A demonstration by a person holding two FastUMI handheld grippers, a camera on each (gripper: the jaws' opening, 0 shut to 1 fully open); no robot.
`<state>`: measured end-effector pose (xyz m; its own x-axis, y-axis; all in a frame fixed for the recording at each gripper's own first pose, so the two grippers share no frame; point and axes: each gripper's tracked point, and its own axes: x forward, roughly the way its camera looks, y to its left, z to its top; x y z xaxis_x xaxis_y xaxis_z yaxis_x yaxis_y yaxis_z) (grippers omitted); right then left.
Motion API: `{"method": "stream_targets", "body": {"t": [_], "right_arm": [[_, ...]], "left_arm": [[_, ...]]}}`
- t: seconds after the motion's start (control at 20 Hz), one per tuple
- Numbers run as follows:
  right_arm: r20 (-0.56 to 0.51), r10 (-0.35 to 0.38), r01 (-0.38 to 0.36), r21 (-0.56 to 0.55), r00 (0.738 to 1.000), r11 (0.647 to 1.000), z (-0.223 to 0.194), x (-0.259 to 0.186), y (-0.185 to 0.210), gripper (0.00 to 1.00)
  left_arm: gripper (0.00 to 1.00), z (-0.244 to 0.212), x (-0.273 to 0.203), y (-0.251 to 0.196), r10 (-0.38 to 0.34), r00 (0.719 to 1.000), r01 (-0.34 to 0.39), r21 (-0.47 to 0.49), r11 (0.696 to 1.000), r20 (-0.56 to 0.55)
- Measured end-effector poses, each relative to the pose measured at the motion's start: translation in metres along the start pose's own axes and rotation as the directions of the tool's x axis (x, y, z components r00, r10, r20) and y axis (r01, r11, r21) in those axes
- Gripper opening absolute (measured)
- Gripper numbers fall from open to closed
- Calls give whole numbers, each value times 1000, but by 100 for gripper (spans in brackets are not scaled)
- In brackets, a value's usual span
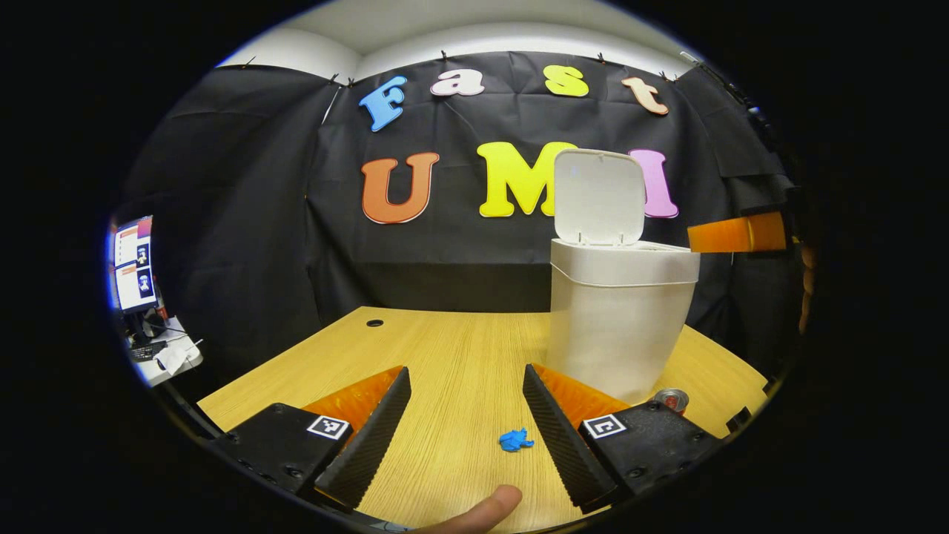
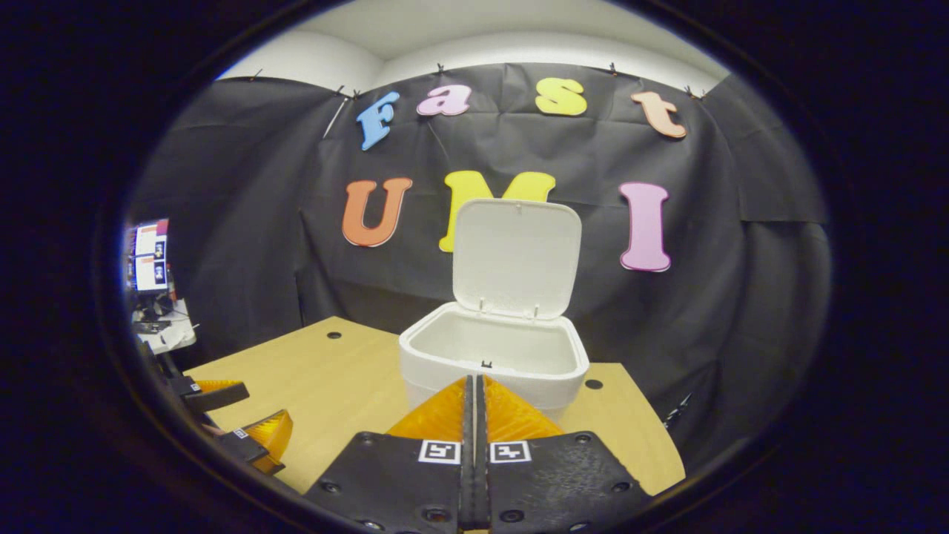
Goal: Press the lid of the desktop garbage bin to open it, pick up the crumpled paper on the desktop and throw it into the bin, then pick up the pop can on the desktop and drop it into the bin, and finally close the garbage bin lid.
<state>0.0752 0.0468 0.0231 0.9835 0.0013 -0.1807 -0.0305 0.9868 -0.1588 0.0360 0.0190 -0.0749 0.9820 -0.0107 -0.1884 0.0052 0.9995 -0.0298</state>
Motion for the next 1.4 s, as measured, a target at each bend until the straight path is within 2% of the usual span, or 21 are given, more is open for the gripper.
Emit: {"method": "stream_targets", "body": {"t": [0.15, 0.25, 0.3, 0.4, 0.5, 0.55, 0.6, 0.75, 0.8, 0.85, 1.0, 1.05, 1.15, 1.3, 1.35, 1.4], "right_arm": [[69, -18, 21, -45, 997, 999, 0, -16, -2, 0], [78, 16, -14, -24, 997, 1000, -10, -25, 4, 0], [81, 31, -31, -5, 996, 1000, -13, -31, 8, 9], [82, 23, -24, 9, 996, 1000, -19, -40, 3, 61], [121, 25, -26, 8, 992, 1000, -19, -52, 4, 80], [135, 18, -19, 5, 991, 1000, -19, -57, 3, 84], [145, 4, -6, 10, 989, 1000, -24, -63, -2, 98], [151, 25, -31, 38, 988, 999, -37, -77, 5, 98], [144, 33, -40, 44, 989, 998, -44, -81, 4, 95], [141, 39, -46, 49, 989, 998, -50, -84, 4, 98], [119, 35, -42, 60, 992, 997, -72, -90, -1, 98], [110, 33, -41, 74, 993, 996, -82, -92, -4, 95], [87, 36, -45, 97, 996, 994, -100, -95, -5, 98], [50, -3, -3, 112, 999, 994, -129, -90, -16, 95], [40, -9, 5, 123, 999, 992, -137, -88, -16, 97], [26, -5, 2, 130, 1000, 992, -146, -84, -12, 95]], "left_arm": [[99, -2, 2, -5, -12, 1000, 12, 15, 1000, -4], [98, -4, 4, -9, -24, 1000, 24, 17, 1000, -10], [98, -8, 5, -10, -28, 999, 28, 14, 999, -16], [98, -10, 7, -11, -30, 999, 31, 11, 999, -25], [98, -13, 11, -12, -35, 999, 35, 6, 999, -35], [98, -17, 14, -13, -43, 998, 43, 2, 999, -47], [98, -21, 17, -16, -54, 997, 54, -5, 999, -63], [99, -38, 23, -23, -84, 989, 80, -39, 996, -122], [99, -46, 25, -25, -93, 984, 87, -48, 995, -151], [99, -55, 29, -29, -104, 978, 95, -59, 994, -183], [99, -88, 46, -40, -145, 945, 110, -132, 985, -294], [99, -95, 49, -43, -155, 935, 111, -151, 982, -320], [99, -110, 58, -42, -133, 928, 97, -116, 988, -349], [98, -131, 63, -50, -172, 897, 148, -90, 985, -408], [98, -136, 65, -53, -179, 891, 158, -84, 984, -417], [98, -142, 67, -54, -178, 887, 160, -78, 984, -427]]}}
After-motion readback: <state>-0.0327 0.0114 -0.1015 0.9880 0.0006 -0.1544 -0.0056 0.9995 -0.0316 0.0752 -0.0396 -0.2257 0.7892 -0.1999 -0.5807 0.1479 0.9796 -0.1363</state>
